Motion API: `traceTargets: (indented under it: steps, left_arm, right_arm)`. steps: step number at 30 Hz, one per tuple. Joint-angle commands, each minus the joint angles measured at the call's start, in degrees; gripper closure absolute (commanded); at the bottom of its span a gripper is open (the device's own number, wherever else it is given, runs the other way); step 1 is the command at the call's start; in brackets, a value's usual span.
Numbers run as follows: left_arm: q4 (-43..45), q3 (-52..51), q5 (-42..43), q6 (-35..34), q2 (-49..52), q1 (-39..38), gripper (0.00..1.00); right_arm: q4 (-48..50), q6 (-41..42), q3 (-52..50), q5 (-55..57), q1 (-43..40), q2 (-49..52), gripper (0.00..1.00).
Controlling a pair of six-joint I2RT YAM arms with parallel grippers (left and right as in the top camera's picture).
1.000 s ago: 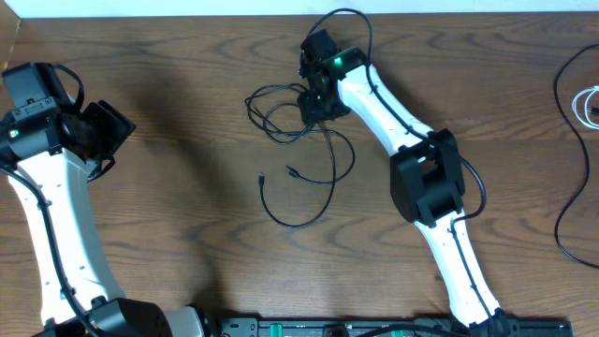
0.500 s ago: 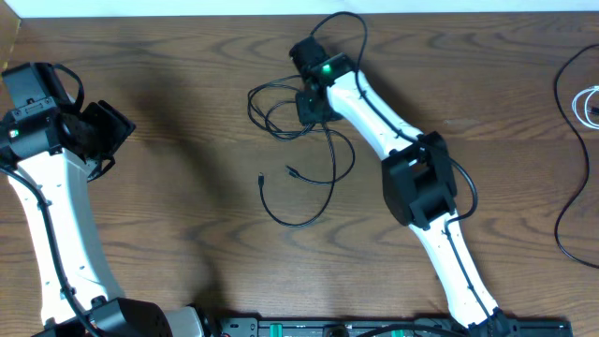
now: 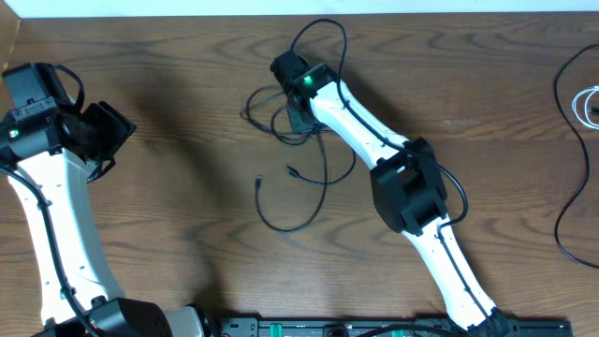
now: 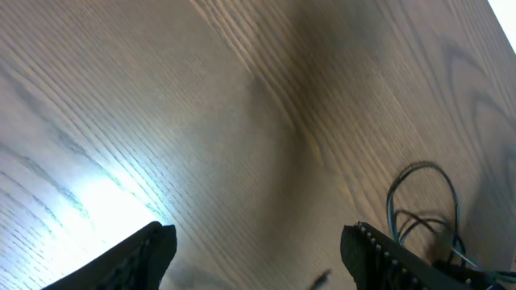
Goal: Untangle cables
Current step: 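Carry the black cable bundle to the far right edge and release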
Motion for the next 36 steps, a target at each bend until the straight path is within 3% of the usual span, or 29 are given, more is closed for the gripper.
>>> traceTargets:
  steps: [1, 6, 13, 18, 26, 32, 36]
  left_arm:
    - [-0.35, 0.66, -0.33, -0.26, 0.55, 0.04, 0.29]
    - [-0.39, 0.66, -0.31, -0.28, 0.55, 0.04, 0.29]
    - [-0.72, 0.66, -0.31, -0.28, 0.55, 0.04, 0.29]
    - [-0.79, 0.66, -0.31, -0.28, 0.55, 0.04, 0.29]
    - [-0.74, 0.66, -0.31, -0.28, 0.55, 0.04, 0.29]
    - [-0.76, 0.66, -0.31, -0.28, 0.55, 0.04, 0.29]
    - [-0.74, 0.66, -0.31, -0.31, 0.55, 0.04, 0.29]
  right_arm:
    - [-1.68, -2.62, -0.79, -6.49, -2.51, 3.45, 0.99]
    - [-3.74, -5.6, -0.5, -14.36, -6.62, 0.35, 0.99]
    - [-4.87, -15.41, -0.5, -30.21, -15.1, -12.39, 0.99]
    - [-5.25, -17.31, -0.5, -36.92, -23.45, -23.89, 0.99]
    - [-4.94, -17.22, -0.5, -34.45, -46.58, -40.28, 0.99]
    - [-6.62, -15.85, -0.5, -31.58, -64.63, -42.27, 0.99]
    - [-8.9, -15.89, -0.52, -24.09, -71.89, -41.18, 0.99]
